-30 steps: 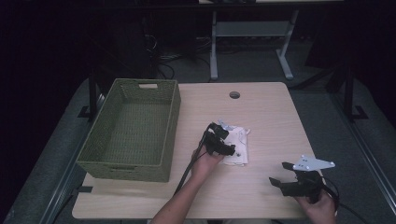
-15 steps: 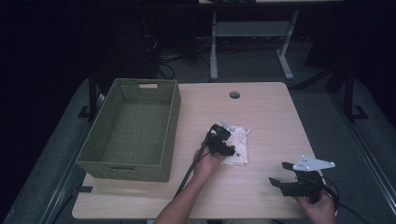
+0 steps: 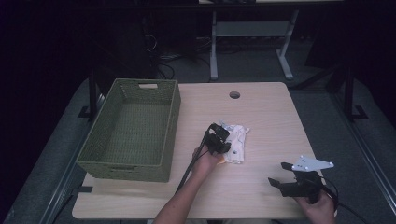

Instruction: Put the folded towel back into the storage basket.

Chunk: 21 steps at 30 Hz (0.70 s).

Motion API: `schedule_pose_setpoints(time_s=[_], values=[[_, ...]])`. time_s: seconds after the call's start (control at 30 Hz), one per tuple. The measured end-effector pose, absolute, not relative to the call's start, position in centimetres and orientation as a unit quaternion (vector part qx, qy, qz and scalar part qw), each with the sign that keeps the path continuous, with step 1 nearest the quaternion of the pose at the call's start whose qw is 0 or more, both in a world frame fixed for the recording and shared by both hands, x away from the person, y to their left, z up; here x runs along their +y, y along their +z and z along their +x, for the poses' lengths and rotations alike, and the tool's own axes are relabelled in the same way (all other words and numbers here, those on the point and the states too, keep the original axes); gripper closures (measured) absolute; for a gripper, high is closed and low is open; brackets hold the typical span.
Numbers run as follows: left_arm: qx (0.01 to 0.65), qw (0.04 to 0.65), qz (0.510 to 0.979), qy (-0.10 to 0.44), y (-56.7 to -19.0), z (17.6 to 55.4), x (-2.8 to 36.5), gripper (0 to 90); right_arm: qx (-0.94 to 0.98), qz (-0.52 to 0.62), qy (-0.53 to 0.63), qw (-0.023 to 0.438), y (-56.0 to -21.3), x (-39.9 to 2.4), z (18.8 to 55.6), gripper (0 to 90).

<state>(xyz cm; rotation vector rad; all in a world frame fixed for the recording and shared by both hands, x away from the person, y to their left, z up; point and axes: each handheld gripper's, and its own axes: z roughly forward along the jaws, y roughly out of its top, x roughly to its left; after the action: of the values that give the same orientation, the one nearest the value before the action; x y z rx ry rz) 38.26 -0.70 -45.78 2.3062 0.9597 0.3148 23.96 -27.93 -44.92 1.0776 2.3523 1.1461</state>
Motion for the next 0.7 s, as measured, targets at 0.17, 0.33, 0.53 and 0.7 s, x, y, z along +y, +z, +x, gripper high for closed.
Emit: schedule_pose_setpoints(time_s=[0.17,0.33,0.53,0.7], values=[[0.367,0.307,0.872,0.106,-45.7,38.5,-0.6,81.1,0.821,0.376,0.4,0.156,-44.9,-27.9,24.0,21.3],[0.39,0.316,0.863,0.059,-45.5,39.2,0.1,82.6,0.821,0.376,0.401,0.156,-44.9,-28.0,23.9,21.3],[0.409,0.333,0.85,0.016,-45.3,39.6,0.8,82.9,0.819,0.378,0.402,0.156,-44.9,-28.1,24.0,21.3],[0.412,0.342,0.845,0.004,-45.0,39.6,1.0,83.0,0.82,0.377,0.402,0.157,-44.8,-28.1,23.9,21.3]])
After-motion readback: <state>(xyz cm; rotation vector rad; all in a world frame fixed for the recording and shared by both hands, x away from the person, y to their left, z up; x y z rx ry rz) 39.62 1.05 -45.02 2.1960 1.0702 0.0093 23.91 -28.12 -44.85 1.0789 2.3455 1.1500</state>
